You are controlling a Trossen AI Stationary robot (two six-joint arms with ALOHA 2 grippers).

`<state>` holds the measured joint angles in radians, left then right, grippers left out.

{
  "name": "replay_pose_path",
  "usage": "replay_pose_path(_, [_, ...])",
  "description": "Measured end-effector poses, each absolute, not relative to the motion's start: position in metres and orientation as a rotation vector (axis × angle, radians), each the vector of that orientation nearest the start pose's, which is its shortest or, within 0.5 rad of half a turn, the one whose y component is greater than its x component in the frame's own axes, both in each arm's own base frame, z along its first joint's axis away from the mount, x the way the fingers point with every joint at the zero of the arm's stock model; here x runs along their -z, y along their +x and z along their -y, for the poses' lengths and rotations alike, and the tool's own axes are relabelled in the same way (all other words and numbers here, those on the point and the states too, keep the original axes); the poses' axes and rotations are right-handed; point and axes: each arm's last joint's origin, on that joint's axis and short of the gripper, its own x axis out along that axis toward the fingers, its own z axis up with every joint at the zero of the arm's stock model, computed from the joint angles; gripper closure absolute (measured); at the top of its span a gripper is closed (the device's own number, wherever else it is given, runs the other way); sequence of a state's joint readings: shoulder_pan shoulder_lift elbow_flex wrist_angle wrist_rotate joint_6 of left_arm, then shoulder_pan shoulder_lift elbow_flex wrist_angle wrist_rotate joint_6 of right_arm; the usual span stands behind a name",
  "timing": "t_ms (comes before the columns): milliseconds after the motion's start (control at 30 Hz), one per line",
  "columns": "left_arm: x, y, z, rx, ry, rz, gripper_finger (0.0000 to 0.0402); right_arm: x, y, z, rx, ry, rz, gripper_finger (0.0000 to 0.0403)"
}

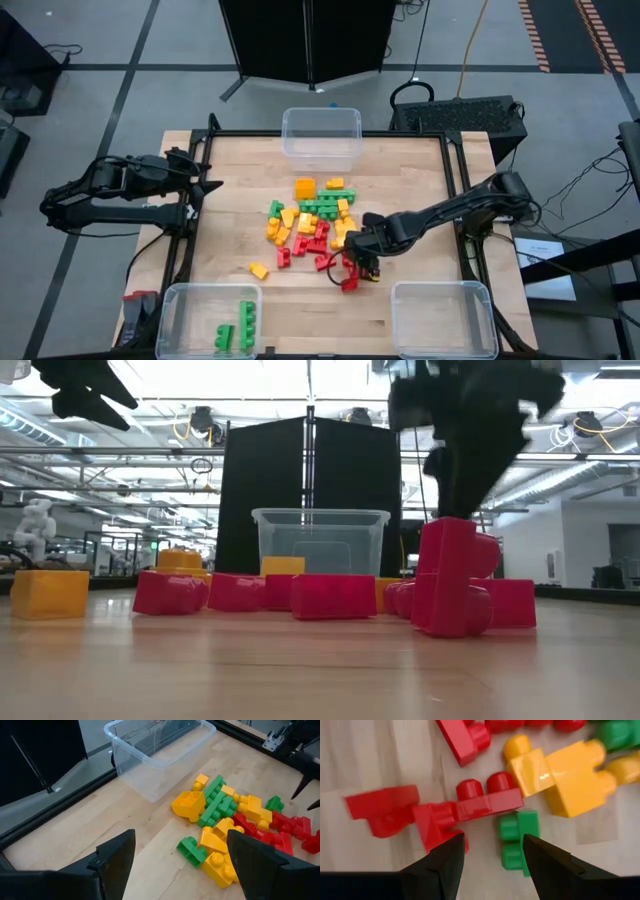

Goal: Sort blocks
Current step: Put the green game piece into the bottom left transparent bin

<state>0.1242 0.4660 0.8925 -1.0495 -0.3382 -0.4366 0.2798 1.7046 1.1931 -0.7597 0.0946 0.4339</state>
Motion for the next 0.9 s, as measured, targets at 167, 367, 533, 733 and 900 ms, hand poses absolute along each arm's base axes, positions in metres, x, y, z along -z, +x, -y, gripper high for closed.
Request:
replay_pose_path(167, [-0.323,0.058,-0.017,-0.575,-0.348,-0.516,0.0114,-0.181,0.313,-0.086,0.111,0.134,-1.295,0.0201])
replay_pose_path(367, [-0.323,0.058,-0.017,-0.578,-0.347,-0.515,0.0114,-0.179,0.316,-0.081,0.116,0.122,-1.298,0.0141])
replay_pose_path(533, [-0.323,0.058,-0.017,-0.577,-0.341,-0.517,0.0114,-0.178,0.315,-0.079,0.117,0.116,-1.311,0.0090])
replay_pose_path(733, [-0.323,0.058,-0.017,-0.582,-0.339,-0.516,0.0114,-0.176,0.316,-0.065,0.137,0.081,-1.322,0.0086])
replay_pose_path(900, [-0.323,0.058,-0.017,-0.584,-0.338,-0.515,0.0114,-0.161,0.310,-0.050,0.176,0.108,-1.351,0.0093])
